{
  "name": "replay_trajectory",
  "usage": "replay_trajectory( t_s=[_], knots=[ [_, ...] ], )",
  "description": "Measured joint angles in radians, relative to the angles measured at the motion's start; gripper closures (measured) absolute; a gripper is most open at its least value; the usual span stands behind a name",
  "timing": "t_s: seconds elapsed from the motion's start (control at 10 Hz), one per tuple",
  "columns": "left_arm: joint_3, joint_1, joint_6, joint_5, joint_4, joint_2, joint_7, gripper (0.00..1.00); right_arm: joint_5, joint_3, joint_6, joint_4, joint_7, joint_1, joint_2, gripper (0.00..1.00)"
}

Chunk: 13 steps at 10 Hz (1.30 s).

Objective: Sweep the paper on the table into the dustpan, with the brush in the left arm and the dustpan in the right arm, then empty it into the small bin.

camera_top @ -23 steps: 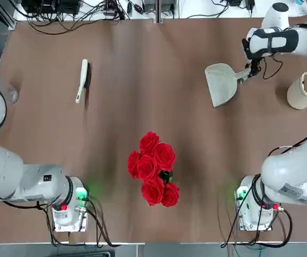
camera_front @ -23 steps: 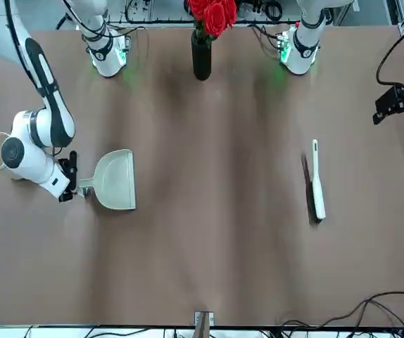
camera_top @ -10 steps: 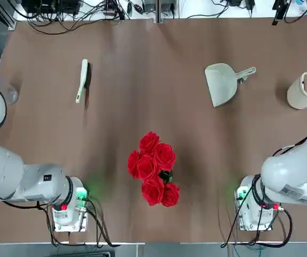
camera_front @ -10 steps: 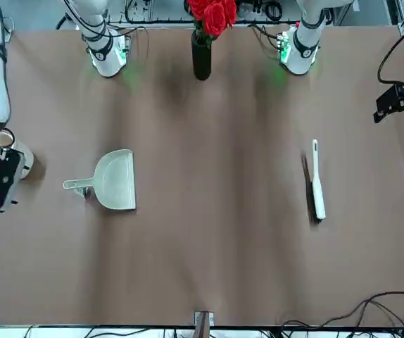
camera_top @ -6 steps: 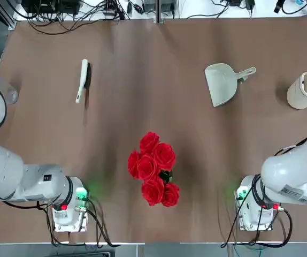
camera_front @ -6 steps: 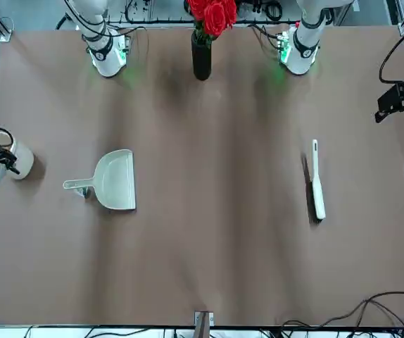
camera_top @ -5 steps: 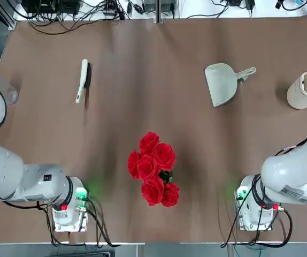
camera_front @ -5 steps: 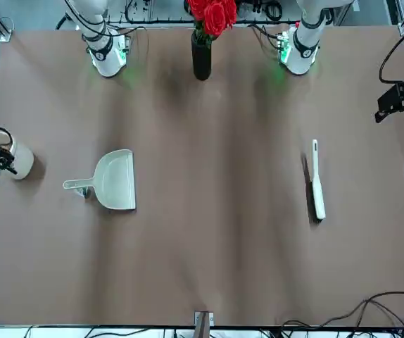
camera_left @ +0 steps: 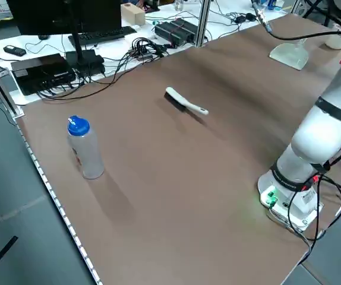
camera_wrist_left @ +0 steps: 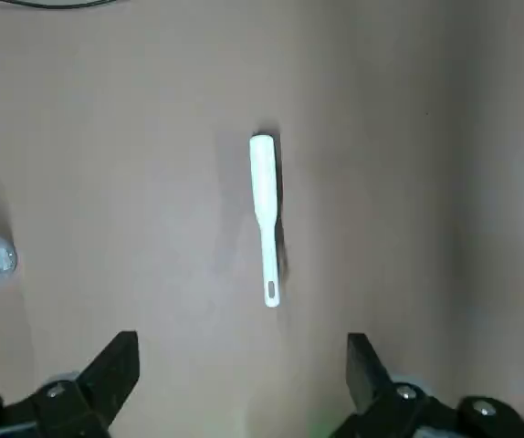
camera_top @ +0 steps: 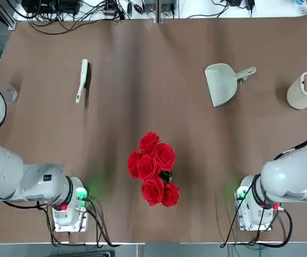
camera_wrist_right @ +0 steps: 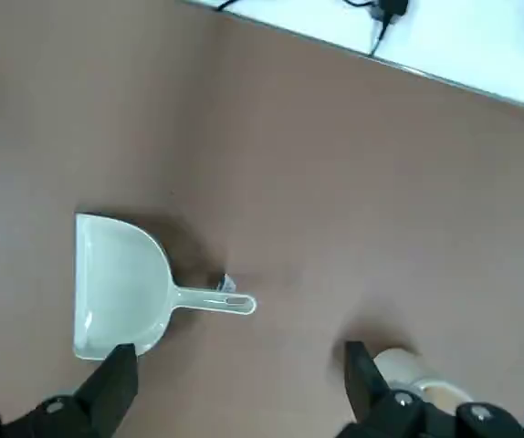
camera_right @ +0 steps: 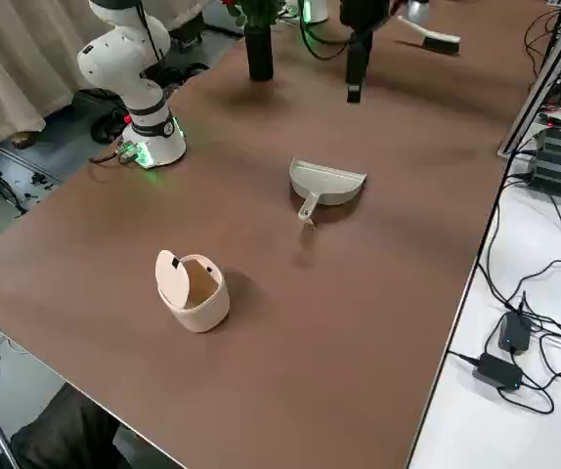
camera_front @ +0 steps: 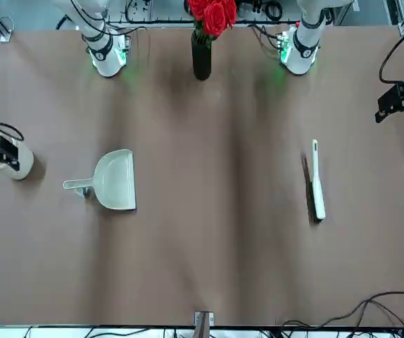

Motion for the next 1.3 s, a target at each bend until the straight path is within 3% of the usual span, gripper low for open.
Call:
replay_trajectory(
  t_s=[0.1,0.3,0.6,1.3],
  knots=[
    [0.0,0.0,0.0,0.0,0.0,0.0,0.0,0.0,0.023,-0.037,-0.004,-0.017,0.077,0.027,-0.034,0.0],
    [0.0,0.0,0.0,0.0,0.0,0.0,0.0,0.0,0.035,-0.061,-0.01,-0.077,0.189,0.06,-0.102,0.0],
    [0.0,0.0,0.0,0.0,0.0,0.0,0.0,0.0,0.061,-0.126,-0.058,-0.126,0.252,0.113,-0.176,0.0],
    [0.0,0.0,0.0,0.0,0.0,0.0,0.0,0.0,0.092,-0.133,-0.088,-0.147,0.263,0.125,-0.183,0.0]
  ],
)
